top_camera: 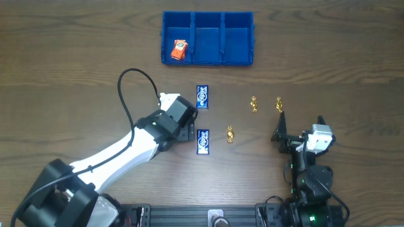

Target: Sort Candies Into Trays

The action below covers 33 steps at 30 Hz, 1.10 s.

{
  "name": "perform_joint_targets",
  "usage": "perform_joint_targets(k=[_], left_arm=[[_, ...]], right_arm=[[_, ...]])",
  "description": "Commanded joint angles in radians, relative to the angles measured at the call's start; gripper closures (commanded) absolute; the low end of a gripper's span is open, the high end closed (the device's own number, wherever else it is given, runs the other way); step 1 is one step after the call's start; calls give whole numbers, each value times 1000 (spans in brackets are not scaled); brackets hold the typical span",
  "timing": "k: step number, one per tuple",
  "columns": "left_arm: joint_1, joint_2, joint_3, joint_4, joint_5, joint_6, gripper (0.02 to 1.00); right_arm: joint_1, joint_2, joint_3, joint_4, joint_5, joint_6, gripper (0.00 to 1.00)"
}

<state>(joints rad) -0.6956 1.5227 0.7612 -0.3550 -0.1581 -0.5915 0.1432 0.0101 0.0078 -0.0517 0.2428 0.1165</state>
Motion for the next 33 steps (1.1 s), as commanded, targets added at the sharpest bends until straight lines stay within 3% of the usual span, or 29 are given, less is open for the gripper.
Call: perform_joint_targets(k=[1,17,22,33], left_arm=[[0,54,-2,3,2,-27,126],[-25,121,-2,45,-3,-37,270],[-25,136,-1,53,-2,-45,472],[-25,136,-1,74,-5,-45,706]], right_arm=[[-5,-7,0,-6,7,-13,3],[-5,-7,0,-6,7,-13,3],[-5,-7,0,-6,7,-13,3],[-5,-7,0,-6,7,-14,3]])
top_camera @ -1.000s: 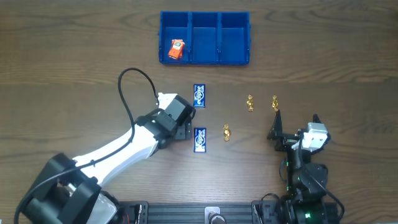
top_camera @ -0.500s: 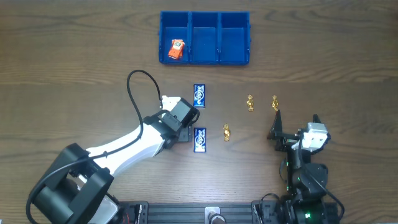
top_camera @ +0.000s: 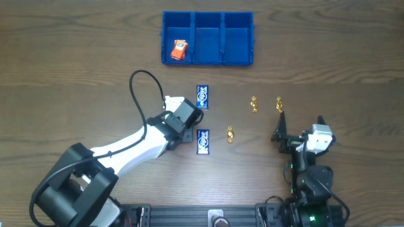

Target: Sort Candies Into Trays

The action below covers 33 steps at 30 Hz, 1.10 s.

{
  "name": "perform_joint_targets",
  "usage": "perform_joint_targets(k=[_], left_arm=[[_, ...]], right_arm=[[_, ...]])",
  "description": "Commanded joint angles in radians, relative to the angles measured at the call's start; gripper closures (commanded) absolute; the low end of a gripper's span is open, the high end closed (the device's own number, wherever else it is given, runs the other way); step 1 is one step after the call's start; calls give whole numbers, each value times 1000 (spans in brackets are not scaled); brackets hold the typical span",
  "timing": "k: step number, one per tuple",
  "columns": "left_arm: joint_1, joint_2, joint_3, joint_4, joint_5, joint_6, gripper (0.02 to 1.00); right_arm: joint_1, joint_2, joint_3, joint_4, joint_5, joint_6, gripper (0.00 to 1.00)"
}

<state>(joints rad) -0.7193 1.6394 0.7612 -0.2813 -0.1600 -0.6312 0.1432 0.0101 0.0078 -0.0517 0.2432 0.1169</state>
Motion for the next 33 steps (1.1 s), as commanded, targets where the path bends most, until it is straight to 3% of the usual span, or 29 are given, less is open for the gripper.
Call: perform_joint_targets(k=[1,6,11,14,19,26,33], left_arm=[[-1,19,-1,3,-5,-6,722],[-1,-17,43,-14,-43,-3,750],[12,-90,239,-174,-186,18,757],[48,-87,415,-245,-231,100,755],[163,7,736,-262,-231,260,755],[296,264,1062,-291,-78,344,757],[345,464,1165,-293,49,343,746]], right_arm=[[-5,-7,0,-6,7,-14,3],[-5,-7,0,-6,7,-14,3],[-5,-7,0,-6,7,-14,1],[-5,-7,0,-6,7,-14,3],[-5,-7,0,-6,7,-14,1],[-5,-7,0,-6,7,-14,1],[-5,-7,0,-6,7,-14,3]])
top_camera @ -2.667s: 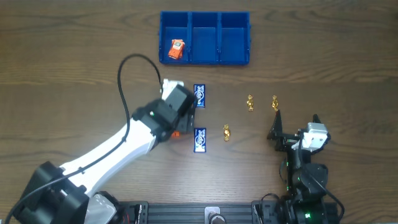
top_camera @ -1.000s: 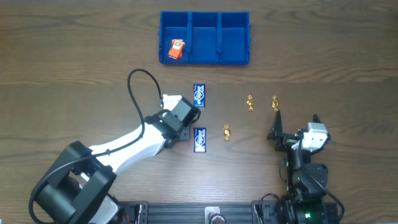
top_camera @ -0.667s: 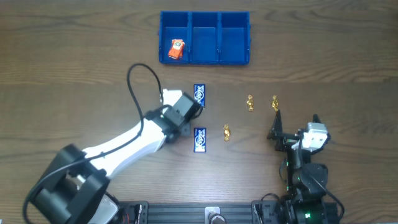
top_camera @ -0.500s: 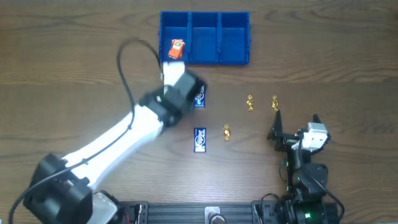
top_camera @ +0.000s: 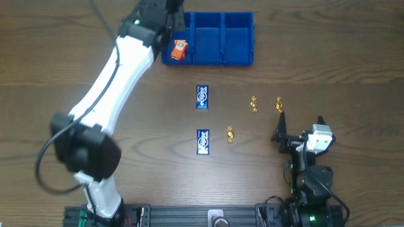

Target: Sort Candies Into Trays

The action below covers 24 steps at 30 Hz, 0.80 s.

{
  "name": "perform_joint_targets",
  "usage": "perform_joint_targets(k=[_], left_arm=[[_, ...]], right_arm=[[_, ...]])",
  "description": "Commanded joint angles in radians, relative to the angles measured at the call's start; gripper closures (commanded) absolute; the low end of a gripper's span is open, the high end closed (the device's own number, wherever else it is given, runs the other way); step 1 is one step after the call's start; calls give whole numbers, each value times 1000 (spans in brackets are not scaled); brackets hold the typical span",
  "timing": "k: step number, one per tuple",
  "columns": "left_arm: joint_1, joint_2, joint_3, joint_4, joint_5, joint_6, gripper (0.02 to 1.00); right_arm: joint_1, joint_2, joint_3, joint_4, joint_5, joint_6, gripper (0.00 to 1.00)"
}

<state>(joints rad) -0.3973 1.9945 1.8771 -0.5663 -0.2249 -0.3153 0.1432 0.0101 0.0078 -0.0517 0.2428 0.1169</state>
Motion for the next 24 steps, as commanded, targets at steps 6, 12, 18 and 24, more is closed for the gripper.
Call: perform_joint_targets(k=[6,12,18,24], left_arm=[[27,164,50,-12,141,28,744],[27,170,50,-21,140,45,728],[30,170,50,-36,138,59,619],[30,135,50,-40,137,68,266]], right_arm=[[-5,-7,0,-6,7,-14,3],[-5,-7,0,-6,7,-14,3],[-5,-7,0,-6,7,-14,1],[-5,-7,0,-6,7,-14,3]])
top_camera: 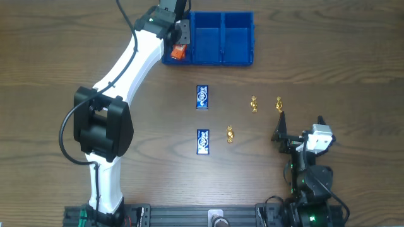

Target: Sort Candies Into Trays

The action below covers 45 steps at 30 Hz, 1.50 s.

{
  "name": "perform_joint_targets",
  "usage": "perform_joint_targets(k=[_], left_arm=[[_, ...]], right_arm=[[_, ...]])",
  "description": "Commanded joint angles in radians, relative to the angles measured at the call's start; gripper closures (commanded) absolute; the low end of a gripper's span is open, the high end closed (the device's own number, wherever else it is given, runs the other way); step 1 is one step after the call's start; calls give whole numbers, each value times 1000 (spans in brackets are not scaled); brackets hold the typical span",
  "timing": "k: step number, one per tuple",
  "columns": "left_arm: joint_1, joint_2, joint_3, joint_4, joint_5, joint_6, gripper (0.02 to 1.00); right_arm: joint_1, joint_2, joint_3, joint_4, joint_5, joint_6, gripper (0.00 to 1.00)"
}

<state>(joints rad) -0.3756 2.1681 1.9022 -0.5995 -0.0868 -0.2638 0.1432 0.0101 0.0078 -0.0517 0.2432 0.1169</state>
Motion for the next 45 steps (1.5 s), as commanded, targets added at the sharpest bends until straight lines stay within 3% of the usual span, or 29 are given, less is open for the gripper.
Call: perform_joint_targets(k=[1,12,17,23,28,37,45], left_arm=[[8,-56,25,-10,-2,17,257],[10,-506,-30,-29,-105,53,176],[42,-819,-222,128,-101,111,23],[195,-1216,-574,308,23,158,18],[293,-1533,-906,422,64,205,18],[391,-2017,-1525,711,206,215,20],[396,-2165,-1805,731,272,215,20]], right_arm=[[-5,-7,0,-6,7,-14,3],[-5,-7,0,-6,7,-14,3],[-5,-7,0,-6,6,-14,3],[-5,-7,0,-6,7,-14,3],[-5,-7,0,-6,7,-14,3],[-5,-7,0,-6,7,-14,3],[-5,-7,0,-6,7,-14,3]])
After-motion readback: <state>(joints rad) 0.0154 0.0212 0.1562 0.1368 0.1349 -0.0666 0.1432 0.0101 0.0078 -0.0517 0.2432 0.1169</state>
